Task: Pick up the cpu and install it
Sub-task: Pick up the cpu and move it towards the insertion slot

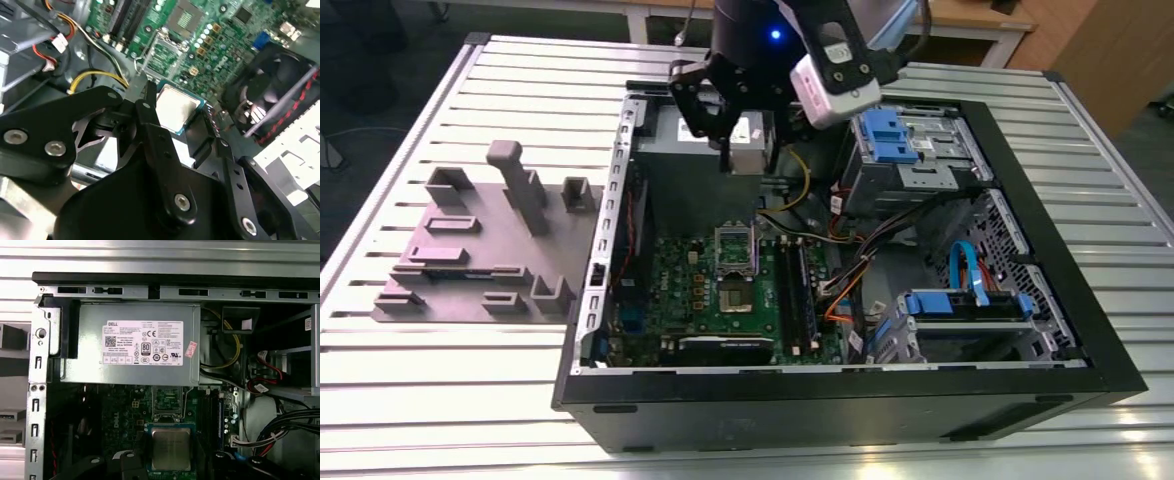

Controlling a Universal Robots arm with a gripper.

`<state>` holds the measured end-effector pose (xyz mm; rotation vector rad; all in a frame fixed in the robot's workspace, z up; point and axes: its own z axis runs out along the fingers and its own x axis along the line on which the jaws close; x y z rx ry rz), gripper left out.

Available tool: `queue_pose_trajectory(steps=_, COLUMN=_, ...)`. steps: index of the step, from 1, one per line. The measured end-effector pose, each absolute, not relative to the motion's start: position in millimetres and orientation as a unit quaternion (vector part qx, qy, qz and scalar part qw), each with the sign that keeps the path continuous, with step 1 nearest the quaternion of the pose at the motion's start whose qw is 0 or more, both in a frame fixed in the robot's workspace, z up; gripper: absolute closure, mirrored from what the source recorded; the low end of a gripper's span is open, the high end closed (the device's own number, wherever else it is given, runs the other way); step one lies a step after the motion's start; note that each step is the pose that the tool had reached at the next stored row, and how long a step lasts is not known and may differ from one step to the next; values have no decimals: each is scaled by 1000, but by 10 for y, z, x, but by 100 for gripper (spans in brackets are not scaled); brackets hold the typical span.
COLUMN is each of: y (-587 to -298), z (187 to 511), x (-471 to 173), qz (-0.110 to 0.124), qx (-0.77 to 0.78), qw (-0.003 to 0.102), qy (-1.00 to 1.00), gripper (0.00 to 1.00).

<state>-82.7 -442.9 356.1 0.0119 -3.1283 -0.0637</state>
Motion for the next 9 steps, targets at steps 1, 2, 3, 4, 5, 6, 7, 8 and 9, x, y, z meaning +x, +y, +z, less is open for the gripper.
queue_pose_trajectory(steps=1, y=-4433, z=3555, x=-791, qz=-20, qx=4, qw=6, qy=-1000, gripper=53)
queue_pose_trajectory(steps=2, y=-4437, z=3550, x=-761, qz=-20, qx=4, qw=6, qy=-1000, gripper=53)
queue_pose_trajectory(steps=3, y=-4443, z=3546, x=-734, qz=-20, qx=4, qw=6, qy=-1000, gripper=53)
queue_pose_trajectory(steps=4, y=-4449, z=3543, x=-714, qz=-20, qx=4, qw=6, qy=-1000, gripper=53)
queue_pose_trajectory(steps=5, y=-4455, z=3539, x=-705, qz=-20, qx=4, qw=6, qy=-1000, gripper=53)
queue_pose_trajectory(steps=6, y=-4466, z=3534, x=-702, qz=-20, qx=4, qw=6, qy=-1000, gripper=53)
queue_pose_trajectory(steps=7, y=-4484, z=3529, x=-702, qz=-20, qx=3, qw=6, qy=-1000, gripper=53)
queue_pose_trajectory(steps=8, y=-4505, z=3523, x=-702, qz=-20, qx=3, qw=6, qy=-1000, gripper=53)
queue_pose_trajectory(steps=9, y=-4528, z=3517, x=-702, qz=-20, qx=2, qw=6, qy=-1000, gripper=53)
